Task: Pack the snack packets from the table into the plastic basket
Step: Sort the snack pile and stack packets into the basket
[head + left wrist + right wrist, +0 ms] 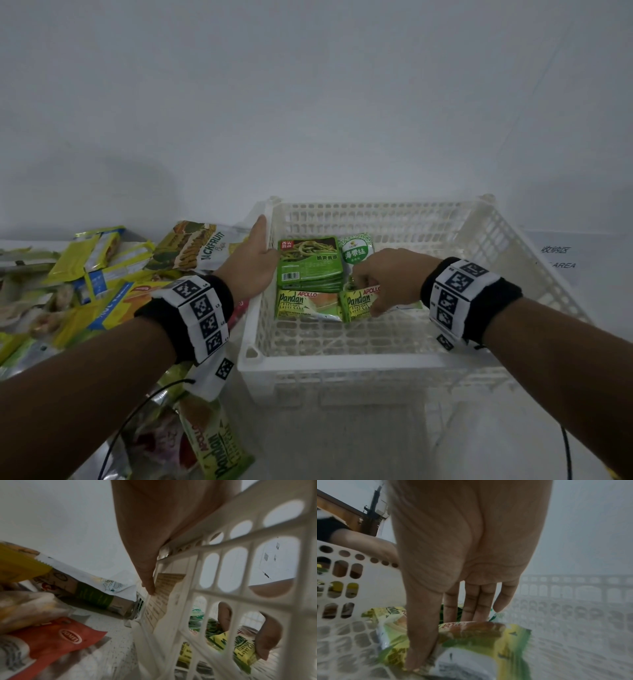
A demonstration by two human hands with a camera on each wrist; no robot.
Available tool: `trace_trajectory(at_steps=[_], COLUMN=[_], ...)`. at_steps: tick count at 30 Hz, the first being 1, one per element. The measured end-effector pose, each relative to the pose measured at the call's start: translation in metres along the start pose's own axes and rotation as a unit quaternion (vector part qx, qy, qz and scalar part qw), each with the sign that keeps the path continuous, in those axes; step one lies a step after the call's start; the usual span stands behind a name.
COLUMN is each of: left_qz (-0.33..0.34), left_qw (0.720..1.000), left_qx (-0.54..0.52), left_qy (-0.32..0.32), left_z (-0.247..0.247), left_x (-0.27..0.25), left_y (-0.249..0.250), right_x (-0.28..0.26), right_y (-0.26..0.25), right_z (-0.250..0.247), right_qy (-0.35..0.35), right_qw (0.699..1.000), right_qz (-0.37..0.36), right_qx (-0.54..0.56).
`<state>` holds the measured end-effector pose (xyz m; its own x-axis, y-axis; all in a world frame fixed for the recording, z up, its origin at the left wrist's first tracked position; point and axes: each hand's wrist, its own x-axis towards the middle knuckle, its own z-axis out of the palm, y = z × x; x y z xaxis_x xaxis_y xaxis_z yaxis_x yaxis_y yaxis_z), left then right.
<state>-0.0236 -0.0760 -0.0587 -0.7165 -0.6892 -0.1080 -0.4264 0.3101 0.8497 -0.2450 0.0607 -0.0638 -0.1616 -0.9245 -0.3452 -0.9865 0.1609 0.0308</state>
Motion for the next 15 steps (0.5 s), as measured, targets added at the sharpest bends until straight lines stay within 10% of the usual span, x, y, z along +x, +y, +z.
trace_trajectory(at_steps=[15], left_qz=[0.004], left_qw=[1.000], left_qx=[0.011], left_qy=[0.000], left_z=[0.0000], left_x=[0.0063], left_y=[-0.0076], right_x=[0.0085], right_y=[-0.0063], right_z=[0.0072], right_qy=[-0.010], right_qw=[0.999], right_qz=[-0.019], right_qx=[-0.044])
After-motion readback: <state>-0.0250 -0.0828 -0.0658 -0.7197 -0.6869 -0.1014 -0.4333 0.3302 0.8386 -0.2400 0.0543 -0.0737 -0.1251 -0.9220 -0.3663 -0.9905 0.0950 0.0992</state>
